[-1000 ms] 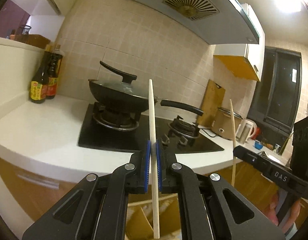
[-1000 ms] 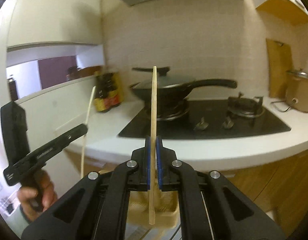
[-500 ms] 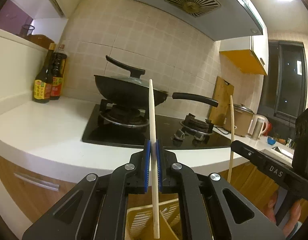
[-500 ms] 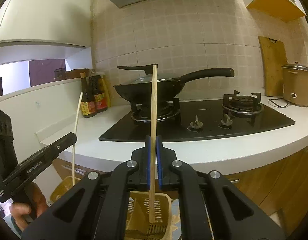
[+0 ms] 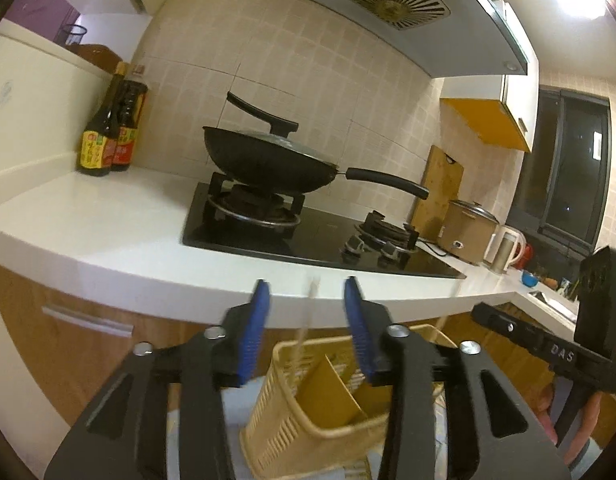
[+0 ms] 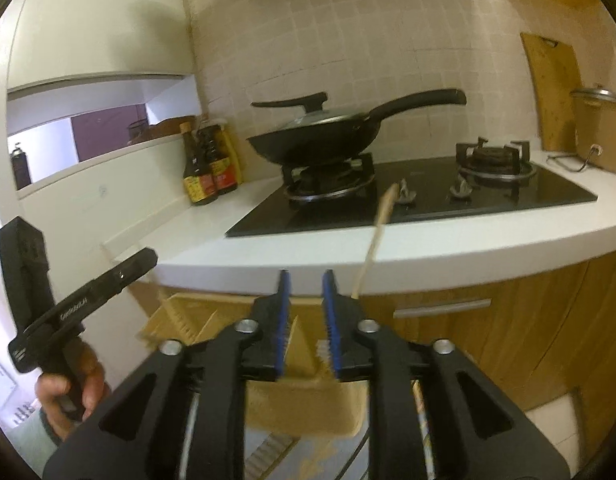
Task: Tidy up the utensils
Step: 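Lower both chopsticks into the beige basket and open both grippers, then grasp a clear spoon with the left gripper while the right gripper grasps another spoon, then lower both spoons into the beige basket and open both grippers, then grasp a pair of chopsticks with the left gripper while the right gripper grasps chopsticks, then lower both chopstick bundles into the beige basket and open both grippers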
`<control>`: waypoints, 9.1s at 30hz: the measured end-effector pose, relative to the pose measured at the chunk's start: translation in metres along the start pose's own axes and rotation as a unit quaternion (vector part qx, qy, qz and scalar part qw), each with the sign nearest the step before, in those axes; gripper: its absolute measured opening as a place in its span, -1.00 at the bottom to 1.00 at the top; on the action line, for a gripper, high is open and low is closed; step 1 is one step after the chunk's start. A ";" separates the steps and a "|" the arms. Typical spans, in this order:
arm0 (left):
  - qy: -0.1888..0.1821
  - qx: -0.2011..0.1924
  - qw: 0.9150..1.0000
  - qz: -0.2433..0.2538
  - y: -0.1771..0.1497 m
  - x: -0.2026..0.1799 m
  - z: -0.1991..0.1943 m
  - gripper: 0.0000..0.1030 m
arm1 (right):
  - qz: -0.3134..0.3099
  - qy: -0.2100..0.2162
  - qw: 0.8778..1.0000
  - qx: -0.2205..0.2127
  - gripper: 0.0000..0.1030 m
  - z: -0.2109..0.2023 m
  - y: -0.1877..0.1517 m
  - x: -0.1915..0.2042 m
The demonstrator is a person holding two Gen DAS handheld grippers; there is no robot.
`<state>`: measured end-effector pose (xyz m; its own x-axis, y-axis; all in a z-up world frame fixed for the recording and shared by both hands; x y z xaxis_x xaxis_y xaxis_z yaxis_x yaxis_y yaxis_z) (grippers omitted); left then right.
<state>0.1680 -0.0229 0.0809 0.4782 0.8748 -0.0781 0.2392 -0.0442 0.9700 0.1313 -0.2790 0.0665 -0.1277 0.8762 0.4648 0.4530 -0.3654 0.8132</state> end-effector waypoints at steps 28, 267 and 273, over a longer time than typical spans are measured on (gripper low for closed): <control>-0.063 0.354 0.932 0.049 -0.133 -0.041 -0.100 -0.10 | 0.085 -0.105 0.960 0.244 -0.22 -0.061 -0.129 0.007; 0.033 -0.062 0.998 0.005 0.010 -0.010 -0.035 -0.29 | 0.064 0.001 0.997 -0.038 -0.51 -0.023 0.003 -0.023; 0.019 -0.056 0.998 0.008 0.022 -0.024 -0.081 -0.07 | 0.052 -0.007 0.998 -0.032 -0.47 -0.069 -0.004 -0.002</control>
<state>0.0934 -0.0054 0.1225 0.4484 0.8921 -0.0554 0.1345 -0.0060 0.9909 0.0689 -0.3009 0.0871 -0.0710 0.8367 0.5431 0.4065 -0.4729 0.7817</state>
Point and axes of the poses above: each gripper's, at about its wrist camera, not at the fingertips, and z roughly the way its jaws point, x to its left, y to its top, the point moved 1 cm from there along z, roughly the way its jaws point, and after that the axes turned 14 degrees about z, right-handed, at the moved point
